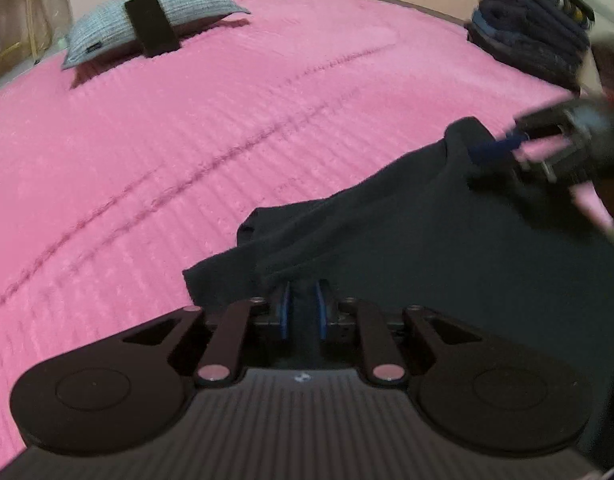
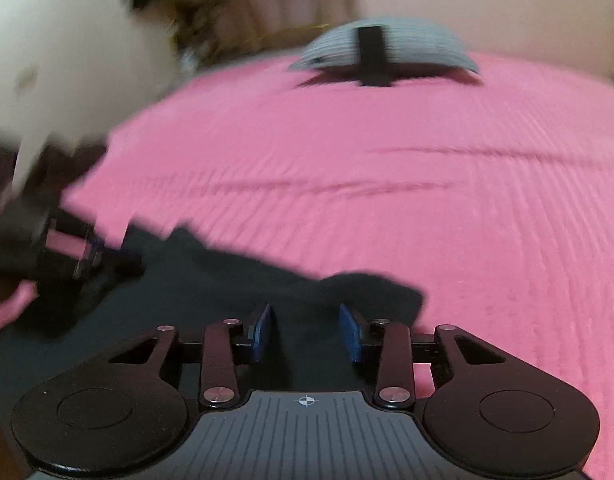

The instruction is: Fold clothes

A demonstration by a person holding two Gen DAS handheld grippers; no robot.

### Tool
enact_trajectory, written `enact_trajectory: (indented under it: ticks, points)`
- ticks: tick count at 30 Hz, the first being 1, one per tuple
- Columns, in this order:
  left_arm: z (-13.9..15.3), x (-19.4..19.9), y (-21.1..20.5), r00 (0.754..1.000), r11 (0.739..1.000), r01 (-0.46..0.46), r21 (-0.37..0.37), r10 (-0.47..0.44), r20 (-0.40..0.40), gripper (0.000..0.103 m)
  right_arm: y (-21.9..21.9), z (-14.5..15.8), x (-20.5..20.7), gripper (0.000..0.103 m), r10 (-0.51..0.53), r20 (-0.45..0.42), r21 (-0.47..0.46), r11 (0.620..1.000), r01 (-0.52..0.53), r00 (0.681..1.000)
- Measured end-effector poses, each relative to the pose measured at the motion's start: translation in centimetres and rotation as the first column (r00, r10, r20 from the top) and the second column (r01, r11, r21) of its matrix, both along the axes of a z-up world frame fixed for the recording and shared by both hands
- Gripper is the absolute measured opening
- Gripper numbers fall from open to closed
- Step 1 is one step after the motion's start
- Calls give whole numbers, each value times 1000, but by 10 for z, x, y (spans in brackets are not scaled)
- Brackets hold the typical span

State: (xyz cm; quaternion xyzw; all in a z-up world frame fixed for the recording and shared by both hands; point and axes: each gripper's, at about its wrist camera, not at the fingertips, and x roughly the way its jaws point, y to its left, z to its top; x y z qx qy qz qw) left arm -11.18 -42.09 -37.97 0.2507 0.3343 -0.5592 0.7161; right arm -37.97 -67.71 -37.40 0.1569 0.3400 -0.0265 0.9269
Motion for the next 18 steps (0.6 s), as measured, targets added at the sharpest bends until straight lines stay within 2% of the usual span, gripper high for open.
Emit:
enact_trajectory:
  ticks: [3,9,12,14,17,18]
  points:
    - [-2,12,-4,1000,1000,-21,-5,21,-11,10,-13,-3,1,36,-18,29,24,1000,18,999]
    - [-4,21,-7,998,998,-55,-19,55,-32,10,-19,-6,-5,37,-44,29,73,996,42,999]
    - [-3,20,-5,997,998,-68,-19,67,-35,10,-17,1,-18,37,-94,-11,40,995,94,996]
    - [1,20,-3,996,997,-82,-12,82,-40,10,-11,10,-30,37,-153,-53,-26,988,152,987]
    - [16,12,11,991,991,-132,-2,132,27,11,19,40,-56,37,-109,2,-63,992,109,994]
    - [21,10,19,990,991,-136,-12,137,27,11,33,49,-65,37,-76,21,-73,994,78,997]
